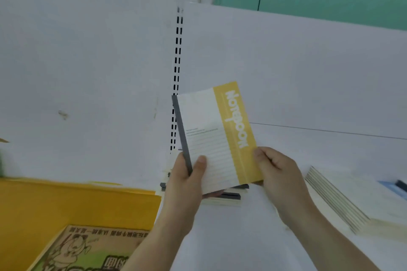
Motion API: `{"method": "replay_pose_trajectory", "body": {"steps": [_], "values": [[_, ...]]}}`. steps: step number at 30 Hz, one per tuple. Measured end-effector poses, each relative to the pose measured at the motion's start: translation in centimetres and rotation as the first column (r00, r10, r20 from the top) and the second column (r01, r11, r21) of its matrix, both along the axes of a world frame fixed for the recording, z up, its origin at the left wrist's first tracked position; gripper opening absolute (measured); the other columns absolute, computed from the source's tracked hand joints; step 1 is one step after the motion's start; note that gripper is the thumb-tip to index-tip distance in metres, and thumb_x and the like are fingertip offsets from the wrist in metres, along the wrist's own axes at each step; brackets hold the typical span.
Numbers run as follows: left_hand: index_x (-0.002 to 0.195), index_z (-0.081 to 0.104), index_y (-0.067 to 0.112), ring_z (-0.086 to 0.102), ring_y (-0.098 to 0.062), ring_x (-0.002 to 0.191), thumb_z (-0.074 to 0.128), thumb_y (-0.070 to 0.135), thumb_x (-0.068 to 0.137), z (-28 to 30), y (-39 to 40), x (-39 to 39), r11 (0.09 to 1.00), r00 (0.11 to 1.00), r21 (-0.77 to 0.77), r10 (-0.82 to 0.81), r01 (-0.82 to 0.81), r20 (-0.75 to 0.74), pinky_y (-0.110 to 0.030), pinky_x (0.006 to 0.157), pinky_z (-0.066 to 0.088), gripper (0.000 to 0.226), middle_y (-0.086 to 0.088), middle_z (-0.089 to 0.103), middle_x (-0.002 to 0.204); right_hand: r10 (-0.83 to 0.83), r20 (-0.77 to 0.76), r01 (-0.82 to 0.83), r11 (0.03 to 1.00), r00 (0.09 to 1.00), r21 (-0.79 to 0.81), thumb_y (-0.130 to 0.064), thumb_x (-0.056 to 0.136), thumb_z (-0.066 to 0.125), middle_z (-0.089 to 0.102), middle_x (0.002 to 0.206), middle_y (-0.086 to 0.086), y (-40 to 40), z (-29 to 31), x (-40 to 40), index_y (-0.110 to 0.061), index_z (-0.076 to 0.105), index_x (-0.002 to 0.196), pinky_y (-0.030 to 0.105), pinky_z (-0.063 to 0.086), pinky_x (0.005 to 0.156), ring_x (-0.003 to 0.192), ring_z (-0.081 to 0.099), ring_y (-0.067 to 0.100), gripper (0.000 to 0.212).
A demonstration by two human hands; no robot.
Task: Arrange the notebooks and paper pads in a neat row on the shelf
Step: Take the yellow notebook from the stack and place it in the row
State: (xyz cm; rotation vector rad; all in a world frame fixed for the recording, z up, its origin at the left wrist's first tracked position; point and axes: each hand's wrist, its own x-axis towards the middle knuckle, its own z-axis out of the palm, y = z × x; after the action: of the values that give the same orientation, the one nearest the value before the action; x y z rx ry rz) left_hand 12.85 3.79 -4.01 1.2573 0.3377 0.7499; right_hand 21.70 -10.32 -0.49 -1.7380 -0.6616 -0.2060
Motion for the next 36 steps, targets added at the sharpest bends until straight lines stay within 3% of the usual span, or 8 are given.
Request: {"method": "replay_pose_trajectory", "body": {"steps": [4,7,10,13,19,24,29,36], "values": [[0.114,0.057,0.03,0.067,-0.021,0.095,0.048,0.018,0.104,0.6,1.3,-1.6,0.989,0.991,0.077,0.129,-0.13,0.021,-0.041,0.059,0.062,0.018,0.004,0.067,0.107,0.034,0.173,0.011,0.969,0.984,-0.248,-0.035,0.102,0.036,0.065,0.117,-0.02,1.3,-2.1,1.9,-0.031,0.062,0.12,0.021,0.043,0.095,0.112,0.056,-0.001,0.032],[0.115,0.056,0.024,0.067,-0.022,0.095,0.047,0.016,0.104,-0.1,2.9,-2.8,0.98,0.984,0.09,0.18,-0.179,-0.012,-0.041,0.058,0.062,0.017,0.001,0.068,0.107,0.141,0.292,0.075,0.781,0.946,-0.62,-0.04,0.103,0.029,0.038,0.147,-0.014,2.6,-3.9,4.5,-0.023,0.041,0.143,0.031,0.028,0.113,0.139,0.029,0.007,0.045],[0.112,0.056,0.024,0.068,-0.022,0.093,0.047,0.016,0.104,-1.1,3.8,-3.8,0.972,0.977,0.134,0.203,-0.192,-0.073,-0.042,0.058,0.062,0.015,0.0,0.068,0.106,0.331,0.429,0.187,0.565,0.84,-0.804,-0.032,0.101,0.032,0.054,0.109,-0.021,3.6,-5.4,6.2,-0.033,0.053,0.106,0.029,0.034,0.09,0.115,0.05,0.013,0.021],[0.111,0.055,0.025,0.068,-0.019,0.089,0.046,0.016,0.104,-1.7,4.0,-4.3,0.963,0.967,0.176,0.226,-0.204,-0.116,-0.04,0.057,0.061,0.014,0.001,0.068,0.103,0.273,0.529,0.306,0.573,0.803,-0.76,-0.011,0.083,0.045,0.059,0.075,-0.004,3.1,-4.8,5.9,-0.027,0.05,0.087,0.032,0.038,0.065,0.072,0.055,0.021,0.017],[0.108,0.055,0.029,0.068,-0.015,0.089,0.048,0.019,0.104,-2.1,4.2,-4.8,0.956,0.966,0.189,0.244,-0.226,-0.08,-0.039,0.06,0.062,0.013,0.007,0.069,0.1,-0.159,0.666,0.499,0.79,0.729,-0.357,-0.017,0.093,0.052,0.068,0.083,0.003,0.8,-0.8,4.4,-0.019,0.06,0.106,0.036,0.046,0.061,0.072,0.063,0.034,0.015],[0.104,0.058,0.037,0.068,-0.012,0.093,0.046,0.022,0.105,-2.0,3.4,-4.1,0.965,0.977,0.181,0.203,-0.188,-0.067,-0.042,0.071,0.062,0.019,0.015,0.071,0.096,-0.337,0.305,0.342,0.939,0.891,0.037,-0.024,0.103,0.04,0.058,0.075,-0.014,-1.4,0.9,1.7,-0.021,0.061,0.095,0.029,0.03,0.063,0.07,0.053,0.011,0.023],[0.095,0.06,0.026,0.066,-0.022,0.09,0.044,0.035,0.104,-1.6,0.3,-3.3,0.972,0.991,0.195,0.136,-0.132,-0.009,-0.05,0.084,0.057,0.02,0.001,0.069,0.091,-0.275,0.158,0.287,0.956,0.948,-0.061,-0.025,0.1,0.044,0.063,0.076,-0.01,-1.4,-2.0,-0.5,-0.023,0.063,0.088,0.017,0.036,0.062,0.074,0.055,0.0,0.023],[0.11,0.057,0.036,0.065,-0.001,0.088,0.052,0.029,0.101,-2.5,-3.4,-2.3,0.962,0.999,0.27,-0.029,0.033,-0.018,-0.013,0.067,0.05,0.013,0.016,0.069,0.095,-0.266,0.073,0.27,0.962,0.961,-0.047,-0.025,0.1,0.043,0.053,0.059,-0.014,-3.5,-5.8,-2.3,-0.025,0.052,0.07,0.019,0.031,0.051,0.057,0.046,0.006,0.032]]}}
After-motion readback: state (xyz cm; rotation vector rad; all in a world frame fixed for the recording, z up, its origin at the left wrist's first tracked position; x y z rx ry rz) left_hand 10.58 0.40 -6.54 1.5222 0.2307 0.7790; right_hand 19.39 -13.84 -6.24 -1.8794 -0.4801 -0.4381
